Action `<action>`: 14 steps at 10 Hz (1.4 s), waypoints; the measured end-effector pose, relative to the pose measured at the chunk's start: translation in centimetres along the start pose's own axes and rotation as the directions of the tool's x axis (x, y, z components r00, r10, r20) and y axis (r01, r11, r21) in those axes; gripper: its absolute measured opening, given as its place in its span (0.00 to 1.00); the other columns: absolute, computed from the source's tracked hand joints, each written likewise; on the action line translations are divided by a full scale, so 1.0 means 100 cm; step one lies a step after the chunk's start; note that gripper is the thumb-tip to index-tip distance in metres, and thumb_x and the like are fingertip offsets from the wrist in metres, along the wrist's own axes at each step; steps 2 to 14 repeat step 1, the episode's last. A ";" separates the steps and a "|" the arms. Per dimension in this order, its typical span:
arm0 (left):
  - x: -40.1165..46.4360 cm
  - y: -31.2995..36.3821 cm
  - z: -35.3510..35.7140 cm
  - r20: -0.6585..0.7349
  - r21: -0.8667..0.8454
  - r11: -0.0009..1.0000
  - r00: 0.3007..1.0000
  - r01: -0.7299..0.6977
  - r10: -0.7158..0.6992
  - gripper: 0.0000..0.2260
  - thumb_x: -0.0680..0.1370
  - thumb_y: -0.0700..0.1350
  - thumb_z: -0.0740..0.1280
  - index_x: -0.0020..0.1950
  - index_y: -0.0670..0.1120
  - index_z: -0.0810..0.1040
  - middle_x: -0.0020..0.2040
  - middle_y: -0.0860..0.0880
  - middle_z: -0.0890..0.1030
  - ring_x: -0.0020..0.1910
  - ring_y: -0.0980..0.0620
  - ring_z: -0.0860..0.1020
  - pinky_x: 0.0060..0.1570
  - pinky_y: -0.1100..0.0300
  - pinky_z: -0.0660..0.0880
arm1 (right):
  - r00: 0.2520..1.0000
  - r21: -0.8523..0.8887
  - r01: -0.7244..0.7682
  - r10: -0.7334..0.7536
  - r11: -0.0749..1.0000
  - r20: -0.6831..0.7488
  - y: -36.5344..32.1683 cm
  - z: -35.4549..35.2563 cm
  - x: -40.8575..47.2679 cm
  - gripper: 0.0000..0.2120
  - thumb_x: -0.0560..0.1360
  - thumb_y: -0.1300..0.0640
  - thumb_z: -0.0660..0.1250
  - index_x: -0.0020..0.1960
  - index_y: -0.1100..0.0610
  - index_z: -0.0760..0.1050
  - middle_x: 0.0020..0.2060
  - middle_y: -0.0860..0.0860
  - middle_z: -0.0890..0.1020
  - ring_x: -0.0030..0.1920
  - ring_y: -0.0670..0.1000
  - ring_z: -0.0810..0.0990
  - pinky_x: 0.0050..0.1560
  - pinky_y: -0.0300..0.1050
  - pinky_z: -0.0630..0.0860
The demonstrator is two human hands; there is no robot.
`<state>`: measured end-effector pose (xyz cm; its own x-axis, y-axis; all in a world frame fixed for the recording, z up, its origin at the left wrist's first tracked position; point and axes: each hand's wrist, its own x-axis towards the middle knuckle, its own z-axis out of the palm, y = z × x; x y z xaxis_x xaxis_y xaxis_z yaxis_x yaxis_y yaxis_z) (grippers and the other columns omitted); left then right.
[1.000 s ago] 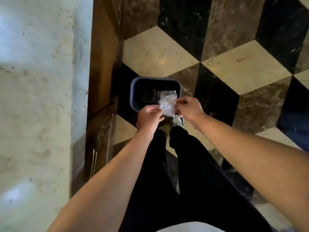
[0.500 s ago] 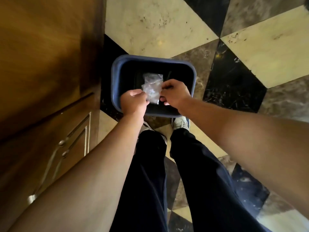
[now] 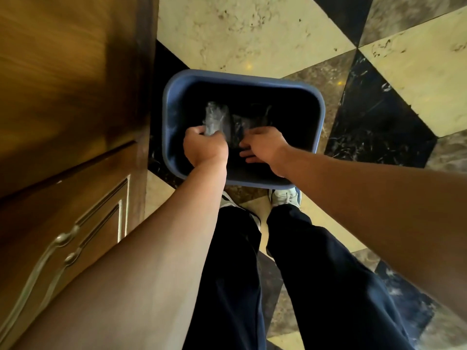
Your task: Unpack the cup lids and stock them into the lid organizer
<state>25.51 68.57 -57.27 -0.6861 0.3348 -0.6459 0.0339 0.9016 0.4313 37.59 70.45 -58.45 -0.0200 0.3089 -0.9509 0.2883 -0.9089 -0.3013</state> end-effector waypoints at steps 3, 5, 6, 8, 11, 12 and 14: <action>0.002 0.003 -0.005 -0.001 -0.001 0.998 0.998 0.062 -0.062 0.23 0.74 0.39 0.72 0.69 0.45 0.75 0.65 0.42 0.79 0.61 0.43 0.79 0.62 0.49 0.77 | 1.000 -0.078 -0.021 0.020 0.997 -0.006 0.002 0.002 -0.001 0.11 0.82 0.62 0.65 0.63 0.58 0.79 0.57 0.58 0.85 0.50 0.53 0.86 0.46 0.45 0.85; 0.002 0.003 -0.005 -0.001 -0.001 0.998 0.998 0.062 -0.062 0.23 0.74 0.39 0.72 0.69 0.45 0.75 0.65 0.42 0.79 0.61 0.43 0.79 0.62 0.49 0.77 | 1.000 -0.078 -0.021 0.020 0.997 -0.006 0.002 0.002 -0.001 0.11 0.82 0.62 0.65 0.63 0.58 0.79 0.57 0.58 0.85 0.50 0.53 0.86 0.46 0.45 0.85; 0.002 0.003 -0.005 -0.001 -0.001 0.998 0.998 0.062 -0.062 0.23 0.74 0.39 0.72 0.69 0.45 0.75 0.65 0.42 0.79 0.61 0.43 0.79 0.62 0.49 0.77 | 1.000 -0.078 -0.021 0.020 0.997 -0.006 0.002 0.002 -0.001 0.11 0.82 0.62 0.65 0.63 0.58 0.79 0.57 0.58 0.85 0.50 0.53 0.86 0.46 0.45 0.85; 0.002 0.003 -0.005 -0.001 -0.001 0.998 0.998 0.062 -0.062 0.23 0.74 0.39 0.72 0.69 0.45 0.75 0.65 0.42 0.79 0.61 0.43 0.79 0.62 0.49 0.77 | 1.000 -0.078 -0.021 0.020 0.997 -0.006 0.002 0.002 -0.001 0.11 0.82 0.62 0.65 0.63 0.58 0.79 0.57 0.58 0.85 0.50 0.53 0.86 0.46 0.45 0.85; 0.002 0.003 -0.005 -0.001 -0.001 0.998 0.998 0.062 -0.062 0.23 0.74 0.39 0.72 0.69 0.45 0.75 0.65 0.42 0.79 0.61 0.43 0.79 0.62 0.49 0.77 | 1.000 -0.078 -0.021 0.020 0.997 -0.006 0.002 0.002 -0.001 0.11 0.82 0.62 0.65 0.63 0.58 0.79 0.57 0.58 0.85 0.50 0.53 0.86 0.46 0.45 0.85; 0.002 0.003 -0.005 -0.001 -0.001 0.998 0.998 0.062 -0.062 0.23 0.74 0.39 0.72 0.69 0.45 0.75 0.65 0.42 0.79 0.61 0.43 0.79 0.62 0.49 0.77 | 1.000 -0.078 -0.021 0.020 0.997 -0.006 0.002 0.002 -0.001 0.11 0.82 0.62 0.65 0.63 0.58 0.79 0.57 0.58 0.85 0.50 0.53 0.86 0.46 0.45 0.85; 0.002 0.003 -0.005 -0.001 -0.001 0.998 0.998 0.062 -0.062 0.23 0.74 0.39 0.72 0.69 0.45 0.75 0.65 0.42 0.79 0.61 0.43 0.79 0.62 0.49 0.77 | 1.000 -0.078 -0.021 0.020 0.997 -0.006 0.002 0.002 -0.001 0.11 0.82 0.62 0.65 0.63 0.58 0.79 0.57 0.58 0.85 0.50 0.53 0.86 0.46 0.45 0.85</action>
